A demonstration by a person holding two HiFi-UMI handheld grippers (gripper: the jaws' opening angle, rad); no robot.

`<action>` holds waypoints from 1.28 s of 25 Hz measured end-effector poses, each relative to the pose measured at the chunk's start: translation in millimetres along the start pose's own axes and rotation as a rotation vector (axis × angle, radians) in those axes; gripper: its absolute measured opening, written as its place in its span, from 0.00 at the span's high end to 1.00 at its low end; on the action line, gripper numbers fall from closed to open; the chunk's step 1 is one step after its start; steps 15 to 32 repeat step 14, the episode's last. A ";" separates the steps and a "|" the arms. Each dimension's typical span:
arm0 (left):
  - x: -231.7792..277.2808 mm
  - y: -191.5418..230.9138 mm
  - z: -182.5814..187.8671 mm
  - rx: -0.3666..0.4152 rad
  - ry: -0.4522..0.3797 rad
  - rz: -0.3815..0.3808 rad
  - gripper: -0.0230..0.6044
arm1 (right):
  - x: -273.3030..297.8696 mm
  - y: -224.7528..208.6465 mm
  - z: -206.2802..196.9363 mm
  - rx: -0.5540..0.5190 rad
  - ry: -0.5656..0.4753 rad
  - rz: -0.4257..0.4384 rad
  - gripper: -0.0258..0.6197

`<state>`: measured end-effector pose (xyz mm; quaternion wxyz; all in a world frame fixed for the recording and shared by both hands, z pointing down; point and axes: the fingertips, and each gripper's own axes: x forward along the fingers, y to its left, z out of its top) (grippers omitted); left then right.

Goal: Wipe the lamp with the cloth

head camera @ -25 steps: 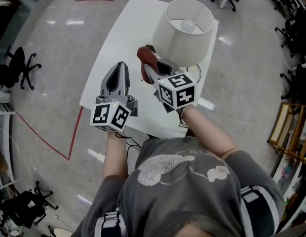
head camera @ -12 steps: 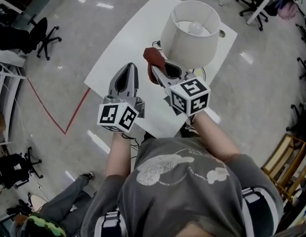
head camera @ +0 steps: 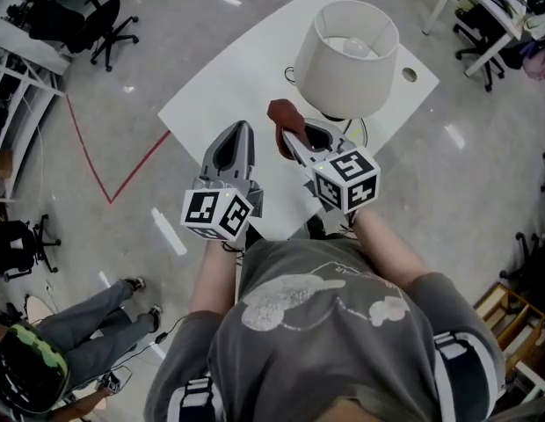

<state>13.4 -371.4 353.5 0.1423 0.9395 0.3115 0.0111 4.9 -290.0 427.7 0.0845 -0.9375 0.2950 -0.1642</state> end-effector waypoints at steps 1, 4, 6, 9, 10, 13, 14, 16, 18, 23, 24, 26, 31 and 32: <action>-3.4 -3.0 -1.6 0.001 -0.005 0.010 0.95 | -3.3 0.8 -1.7 -0.013 0.002 0.012 0.82; -13.8 -11.7 -10.1 0.011 -0.004 0.034 0.95 | -9.3 3.2 -10.5 -0.047 0.018 0.047 0.82; -19.2 -17.1 -16.3 0.023 0.003 0.044 0.95 | -11.4 2.2 -19.2 -0.052 0.036 0.060 0.82; -24.4 -19.7 -19.6 0.042 0.005 0.056 0.95 | -12.5 0.9 -26.2 -0.051 0.048 0.071 0.82; -26.1 -19.4 -19.6 0.046 0.006 0.060 0.95 | -12.6 1.7 -27.2 -0.054 0.050 0.073 0.82; -32.3 -17.2 -19.4 0.052 0.009 0.073 0.95 | -12.6 7.0 -29.6 -0.067 0.061 0.082 0.82; -34.5 -16.3 -19.4 0.053 0.010 0.077 0.95 | -12.6 9.2 -30.3 -0.071 0.064 0.086 0.82; -34.5 -16.3 -19.4 0.053 0.010 0.077 0.95 | -12.6 9.2 -30.3 -0.071 0.064 0.086 0.82; -34.5 -16.3 -19.4 0.053 0.010 0.077 0.95 | -12.6 9.2 -30.3 -0.071 0.064 0.086 0.82; -34.5 -16.3 -19.4 0.053 0.010 0.077 0.95 | -12.6 9.2 -30.3 -0.071 0.064 0.086 0.82; -34.5 -16.3 -19.4 0.053 0.010 0.077 0.95 | -12.6 9.2 -30.3 -0.071 0.064 0.086 0.82; -34.5 -16.3 -19.4 0.053 0.010 0.077 0.95 | -12.6 9.2 -30.3 -0.071 0.064 0.086 0.82; -34.5 -16.3 -19.4 0.053 0.010 0.077 0.95 | -12.6 9.2 -30.3 -0.071 0.064 0.086 0.82; -34.5 -16.3 -19.4 0.053 0.010 0.077 0.95 | -12.6 9.2 -30.3 -0.071 0.064 0.086 0.82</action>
